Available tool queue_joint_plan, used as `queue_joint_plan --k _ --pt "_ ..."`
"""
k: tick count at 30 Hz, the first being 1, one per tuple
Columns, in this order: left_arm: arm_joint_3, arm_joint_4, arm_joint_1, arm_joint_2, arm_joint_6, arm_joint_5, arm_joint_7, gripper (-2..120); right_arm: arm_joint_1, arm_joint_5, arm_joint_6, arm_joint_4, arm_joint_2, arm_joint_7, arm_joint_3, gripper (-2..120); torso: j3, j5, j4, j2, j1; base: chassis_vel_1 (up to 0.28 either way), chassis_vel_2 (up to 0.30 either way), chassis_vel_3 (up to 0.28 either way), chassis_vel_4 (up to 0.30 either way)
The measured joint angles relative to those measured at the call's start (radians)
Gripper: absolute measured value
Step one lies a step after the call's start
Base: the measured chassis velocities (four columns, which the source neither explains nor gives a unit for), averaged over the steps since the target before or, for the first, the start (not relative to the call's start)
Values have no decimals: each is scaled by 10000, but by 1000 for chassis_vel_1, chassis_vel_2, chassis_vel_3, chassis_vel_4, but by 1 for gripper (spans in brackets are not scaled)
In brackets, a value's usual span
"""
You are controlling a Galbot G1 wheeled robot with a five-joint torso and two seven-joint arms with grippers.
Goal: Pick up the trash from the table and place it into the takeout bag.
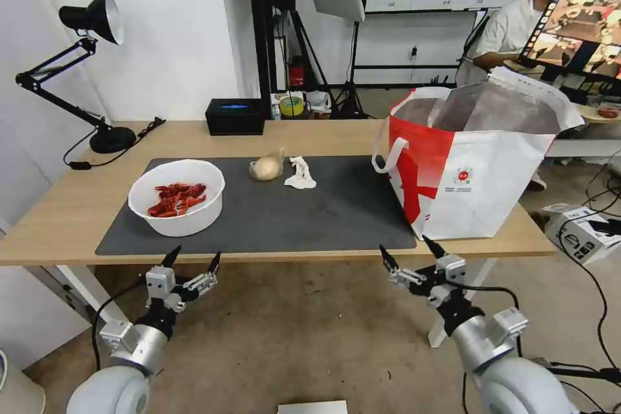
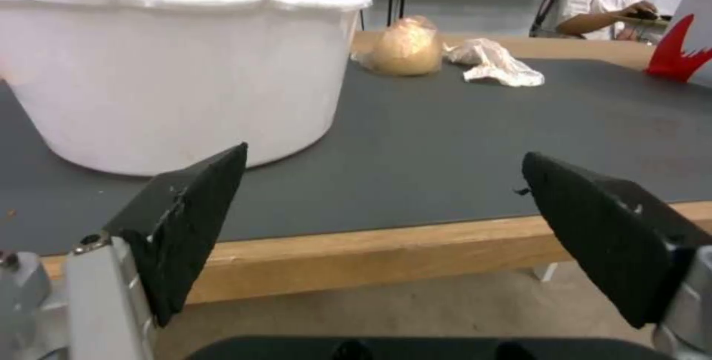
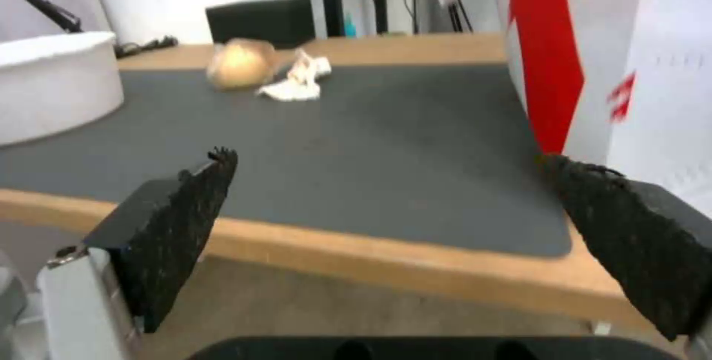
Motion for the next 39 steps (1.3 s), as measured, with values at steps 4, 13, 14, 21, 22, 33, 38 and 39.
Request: queue_joint_plan --k 4,13,14,21,22,33,38,39 --pt "-2 19 0 1 -12 3 0 100 14 6 -25 -87 28 11 -74 100 0 0 0 0 0 0 0 0 0" --pt "3 113 50 -50 -87 78 46 100 111 66 -102 -223 36 39 -163 100 1 0 0 0 0 0 0 0 0" --pt "3 130 51 -50 -132 81 84 100 126 73 -106 -243 29 40 -163 100 1 0 0 0 0 0 0 0 0" --pt "8 196 27 -50 -231 81 220 100 202 82 -129 -308 -10 40 -180 100 1 0 0 0 0 0 0 0 0" --pt "13 203 26 -51 -231 82 226 100 217 83 -138 -314 -16 40 -187 100 1 0 0 0 0 0 0 0 0" --pt "19 212 1 -23 -232 90 242 100 424 111 -267 -384 -29 39 -324 100 1 0 0 0 0 0 0 0 0" --pt "10 221 -4 -15 -235 92 242 100 469 110 -305 -435 17 39 -418 100 1 0 0 0 0 0 0 0 0" --pt "10 221 -4 -15 -235 92 242 100 469 110 -305 -435 17 39 -418 100 1 0 0 0 0 0 0 0 0"
